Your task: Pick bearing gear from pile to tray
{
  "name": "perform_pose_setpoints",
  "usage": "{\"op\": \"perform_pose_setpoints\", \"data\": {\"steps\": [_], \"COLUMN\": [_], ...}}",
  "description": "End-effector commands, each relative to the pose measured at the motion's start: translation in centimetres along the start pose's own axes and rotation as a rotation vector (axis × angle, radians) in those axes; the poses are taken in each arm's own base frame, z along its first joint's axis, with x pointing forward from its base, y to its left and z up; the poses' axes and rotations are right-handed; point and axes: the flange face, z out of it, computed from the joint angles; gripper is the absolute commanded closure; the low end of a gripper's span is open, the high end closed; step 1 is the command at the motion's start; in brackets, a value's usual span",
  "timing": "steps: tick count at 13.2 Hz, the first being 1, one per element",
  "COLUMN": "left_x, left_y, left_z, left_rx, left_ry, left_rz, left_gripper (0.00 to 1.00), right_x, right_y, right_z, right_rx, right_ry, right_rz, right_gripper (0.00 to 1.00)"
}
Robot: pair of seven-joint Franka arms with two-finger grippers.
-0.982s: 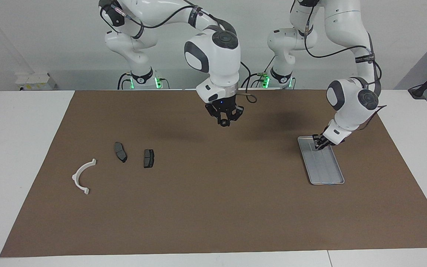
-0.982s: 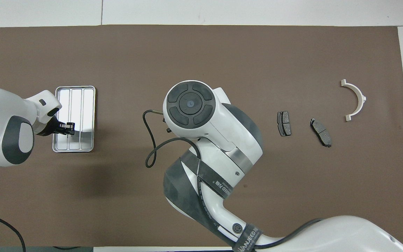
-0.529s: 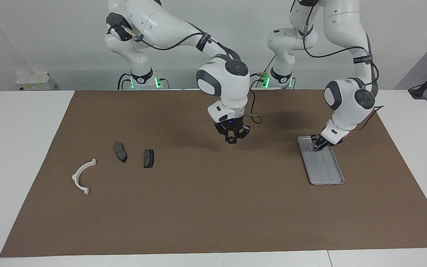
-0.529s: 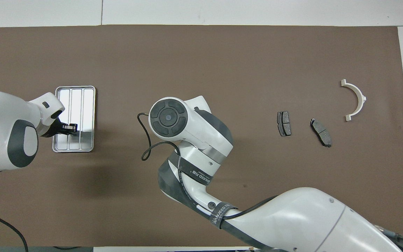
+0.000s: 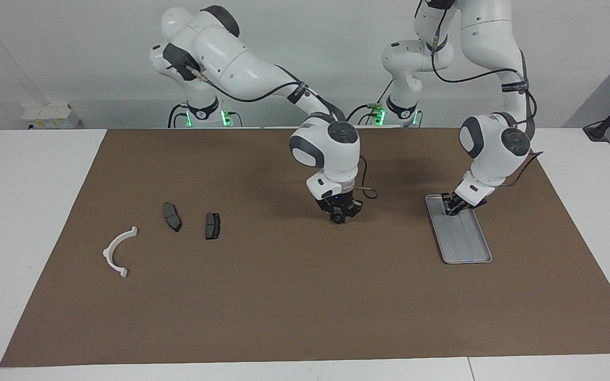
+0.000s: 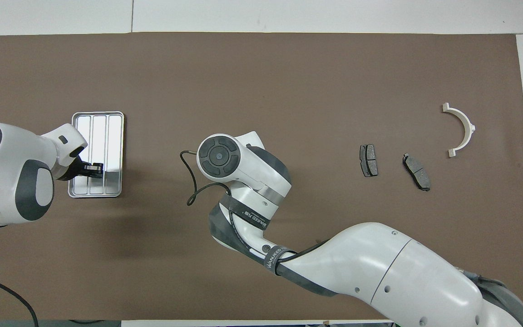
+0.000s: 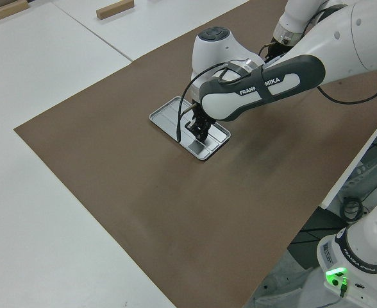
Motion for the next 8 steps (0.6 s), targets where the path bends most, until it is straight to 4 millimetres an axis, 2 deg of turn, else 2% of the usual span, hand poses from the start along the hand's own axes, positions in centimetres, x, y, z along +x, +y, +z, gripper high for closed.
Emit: {"op": "perform_pose_setpoints", "data": {"steps": [1, 2, 3, 4, 5, 6, 8], "left_x": [-0.3, 0.4, 1.2, 2.1, 3.3, 4.7, 5.9], "left_y": [0.5, 1.2, 1.9, 2.6, 3.7, 5.5, 11.3], "left_z": [-0.4, -1.1, -1.9, -3.5, -5.2, -6.6, -7.3], "left_rx": [0.012, 0.011, 0.009, 0.007, 0.003, 0.0, -0.01], "left_ry": [0.026, 0.034, 0.048, 0.054, 0.054, 0.062, 0.091], "left_rz": [0.006, 0.001, -0.02, -0.04, -0.069, -0.103, -0.2], "left_gripper": [0.12, 0.0, 0.0, 0.0, 0.0, 0.0, 0.0], "right_x": [0.0, 0.1, 0.2, 0.3, 0.0, 0.2, 0.4], "right_y": [0.0, 0.1, 0.2, 0.3, 0.2, 0.1, 0.3], "right_z": [0.8, 0.8, 0.9, 1.0, 0.8, 0.6, 0.6], "right_rx": [0.016, 0.022, 0.021, 0.018, 0.012, 0.005, -0.018], "right_ry": [0.02, 0.028, 0.032, 0.034, 0.035, 0.037, 0.037], "right_rz": [0.007, 0.013, 0.014, 0.016, 0.01, 0.016, 0.019], "right_gripper": [1.0, 1.0, 0.95, 0.64, 0.22, 0.0, 0.0]}}
